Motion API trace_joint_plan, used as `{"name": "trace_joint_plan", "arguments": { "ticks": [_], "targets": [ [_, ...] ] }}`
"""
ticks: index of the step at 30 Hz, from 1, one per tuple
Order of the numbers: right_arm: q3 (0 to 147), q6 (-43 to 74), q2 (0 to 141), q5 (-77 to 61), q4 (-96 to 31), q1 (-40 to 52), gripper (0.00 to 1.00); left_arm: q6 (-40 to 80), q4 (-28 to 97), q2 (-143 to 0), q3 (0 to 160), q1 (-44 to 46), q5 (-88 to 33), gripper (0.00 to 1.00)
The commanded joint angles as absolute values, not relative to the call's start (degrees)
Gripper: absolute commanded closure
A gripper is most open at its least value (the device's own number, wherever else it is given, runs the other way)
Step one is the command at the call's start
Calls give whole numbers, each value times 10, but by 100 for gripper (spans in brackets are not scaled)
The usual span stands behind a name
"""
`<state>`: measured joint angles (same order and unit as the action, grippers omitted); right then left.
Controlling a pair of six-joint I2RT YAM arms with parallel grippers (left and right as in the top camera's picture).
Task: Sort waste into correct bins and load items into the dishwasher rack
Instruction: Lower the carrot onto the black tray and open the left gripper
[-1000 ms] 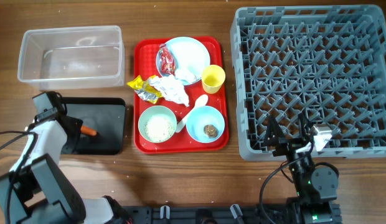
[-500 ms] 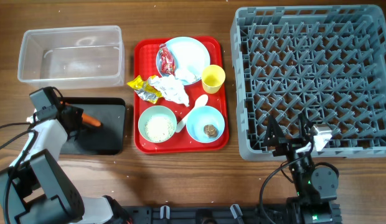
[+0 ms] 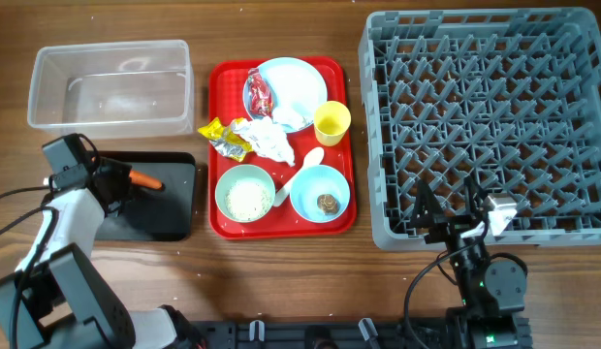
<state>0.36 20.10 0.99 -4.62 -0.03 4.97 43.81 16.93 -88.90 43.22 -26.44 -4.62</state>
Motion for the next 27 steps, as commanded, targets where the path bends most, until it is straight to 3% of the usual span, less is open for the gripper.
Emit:
{"name": "trace_joint_plan", "arguments": {
  "ticks": [1,27],
  "targets": [
    [3,197,6,-39,1,53,0,437,184,-880,432,-268,-58,96],
    [3,197,6,-39,1,53,0,437,208,-901,432,-268,-40,96]
  ]
}}
